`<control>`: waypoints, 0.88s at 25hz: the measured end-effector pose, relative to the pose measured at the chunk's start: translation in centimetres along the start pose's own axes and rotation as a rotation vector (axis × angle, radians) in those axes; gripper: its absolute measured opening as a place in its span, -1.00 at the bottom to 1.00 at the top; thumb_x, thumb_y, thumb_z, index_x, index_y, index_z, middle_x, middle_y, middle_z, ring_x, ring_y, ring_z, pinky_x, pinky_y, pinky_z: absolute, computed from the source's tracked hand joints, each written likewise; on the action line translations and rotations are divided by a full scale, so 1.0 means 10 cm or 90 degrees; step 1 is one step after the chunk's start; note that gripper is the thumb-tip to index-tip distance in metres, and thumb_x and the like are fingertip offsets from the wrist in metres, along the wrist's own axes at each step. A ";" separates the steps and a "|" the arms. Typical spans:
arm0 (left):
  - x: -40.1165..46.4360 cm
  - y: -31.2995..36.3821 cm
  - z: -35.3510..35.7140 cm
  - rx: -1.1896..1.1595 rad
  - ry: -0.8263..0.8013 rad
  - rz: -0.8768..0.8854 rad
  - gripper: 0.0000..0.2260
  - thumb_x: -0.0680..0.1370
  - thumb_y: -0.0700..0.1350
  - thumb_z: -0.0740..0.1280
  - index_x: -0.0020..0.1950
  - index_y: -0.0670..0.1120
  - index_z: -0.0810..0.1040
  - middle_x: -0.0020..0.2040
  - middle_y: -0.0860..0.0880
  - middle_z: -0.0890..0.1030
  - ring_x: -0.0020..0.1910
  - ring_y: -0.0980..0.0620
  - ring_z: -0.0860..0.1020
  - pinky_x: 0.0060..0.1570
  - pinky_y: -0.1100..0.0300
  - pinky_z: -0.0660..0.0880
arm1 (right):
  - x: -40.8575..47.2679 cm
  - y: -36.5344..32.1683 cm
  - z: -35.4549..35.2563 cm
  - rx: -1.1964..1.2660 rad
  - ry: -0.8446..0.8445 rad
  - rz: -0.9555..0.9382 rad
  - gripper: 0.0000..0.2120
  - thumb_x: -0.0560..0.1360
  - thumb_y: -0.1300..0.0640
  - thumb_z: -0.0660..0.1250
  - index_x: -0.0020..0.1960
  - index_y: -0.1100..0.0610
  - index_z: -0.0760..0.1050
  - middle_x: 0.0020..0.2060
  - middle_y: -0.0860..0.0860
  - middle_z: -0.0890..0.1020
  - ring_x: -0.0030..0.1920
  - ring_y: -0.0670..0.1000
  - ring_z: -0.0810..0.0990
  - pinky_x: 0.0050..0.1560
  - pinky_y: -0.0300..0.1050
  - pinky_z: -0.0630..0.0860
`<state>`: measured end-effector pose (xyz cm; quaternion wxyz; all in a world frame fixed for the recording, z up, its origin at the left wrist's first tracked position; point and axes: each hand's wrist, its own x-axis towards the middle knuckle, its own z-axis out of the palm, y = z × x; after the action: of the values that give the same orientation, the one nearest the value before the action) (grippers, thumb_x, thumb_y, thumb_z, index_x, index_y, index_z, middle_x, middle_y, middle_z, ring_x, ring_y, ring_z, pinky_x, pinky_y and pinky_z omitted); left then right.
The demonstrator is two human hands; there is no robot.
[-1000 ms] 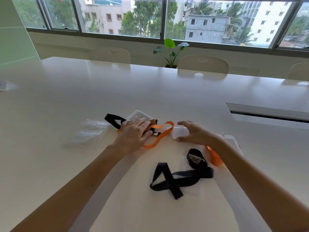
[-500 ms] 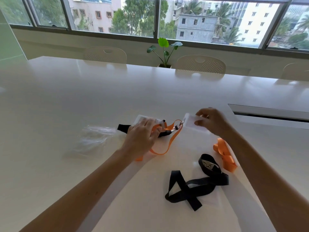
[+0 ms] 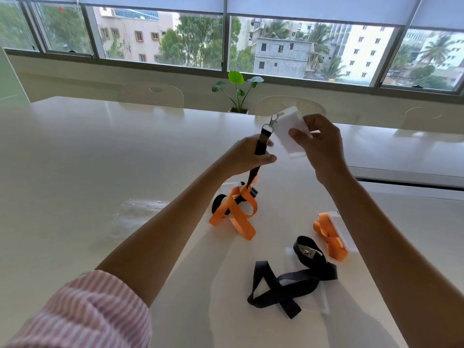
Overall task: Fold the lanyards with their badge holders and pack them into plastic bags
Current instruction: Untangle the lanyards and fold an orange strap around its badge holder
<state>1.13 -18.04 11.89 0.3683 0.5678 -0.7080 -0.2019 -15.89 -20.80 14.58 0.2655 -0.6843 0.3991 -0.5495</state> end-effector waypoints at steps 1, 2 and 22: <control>0.03 -0.02 0.02 -0.037 -0.006 -0.008 -0.81 0.52 -0.12 0.38 0.10 -0.14 0.53 -0.11 -0.02 0.65 -0.10 0.06 0.65 0.05 0.13 0.57 | 0.02 -0.03 -0.02 0.018 0.026 0.011 -0.87 0.39 0.20 0.42 -0.10 0.06 0.51 -0.17 -0.04 0.60 -0.23 -0.07 0.53 -0.23 -0.19 0.48; 0.04 -0.05 0.03 -0.074 -0.020 -0.020 -0.89 0.52 -0.14 0.37 0.01 -0.14 0.56 -0.17 -0.01 0.66 -0.17 0.09 0.66 0.00 0.15 0.58 | 0.06 -0.05 -0.05 0.028 0.057 0.021 -0.86 0.39 0.19 0.42 -0.12 0.04 0.50 -0.21 -0.08 0.58 -0.26 -0.11 0.51 -0.25 -0.22 0.46; 0.18 0.49 -0.21 -0.631 0.115 -0.153 -0.89 0.48 -0.40 0.34 -0.04 -0.25 0.54 -0.17 -0.15 0.63 -0.20 -0.04 0.66 -0.11 0.08 0.63 | -0.11 0.21 0.16 0.372 -0.094 0.316 -0.89 0.58 0.21 0.19 -0.08 0.12 0.47 -0.16 0.10 0.62 -0.16 0.09 0.60 -0.17 -0.04 0.55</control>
<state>-0.67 -18.14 17.16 0.6266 0.4179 -0.4225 -0.5042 -14.92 -21.16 11.94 0.6023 -0.4998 0.3591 -0.5084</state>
